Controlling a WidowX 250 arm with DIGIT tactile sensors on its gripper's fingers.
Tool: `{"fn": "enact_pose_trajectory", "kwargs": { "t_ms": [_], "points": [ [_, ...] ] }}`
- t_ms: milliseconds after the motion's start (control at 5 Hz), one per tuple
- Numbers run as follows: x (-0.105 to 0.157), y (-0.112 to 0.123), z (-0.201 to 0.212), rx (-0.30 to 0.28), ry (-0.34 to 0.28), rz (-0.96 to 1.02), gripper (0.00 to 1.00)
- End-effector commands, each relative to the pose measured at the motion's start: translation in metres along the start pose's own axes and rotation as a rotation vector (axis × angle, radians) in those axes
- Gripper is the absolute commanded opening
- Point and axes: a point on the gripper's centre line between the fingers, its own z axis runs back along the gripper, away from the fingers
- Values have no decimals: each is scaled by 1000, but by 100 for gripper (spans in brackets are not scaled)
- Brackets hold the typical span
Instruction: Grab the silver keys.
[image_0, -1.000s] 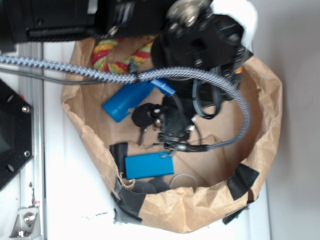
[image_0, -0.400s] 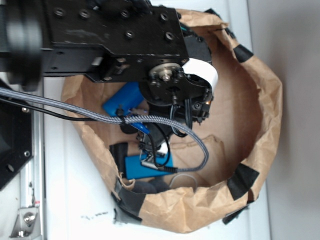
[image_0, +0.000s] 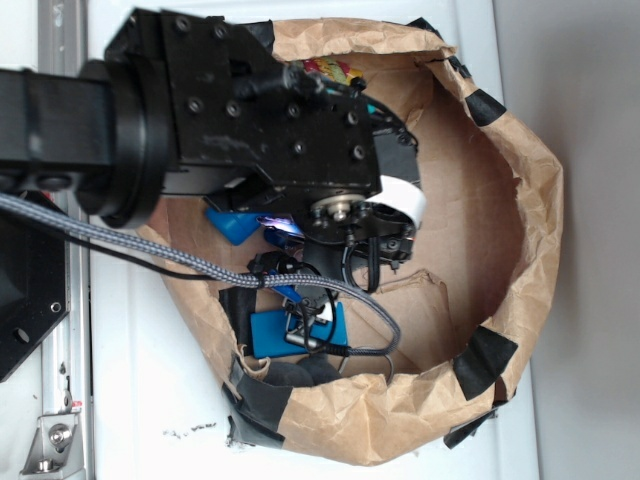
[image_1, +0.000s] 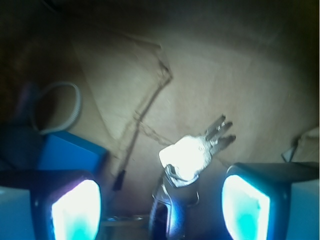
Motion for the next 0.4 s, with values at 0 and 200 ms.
{"fn": "enact_pose_trajectory", "kwargs": {
  "t_ms": [0, 200],
  "points": [
    [0, -5, -14, 31, -7, -57, 100],
    [4, -4, -19, 29, -3, -22, 0]
  ]
}}
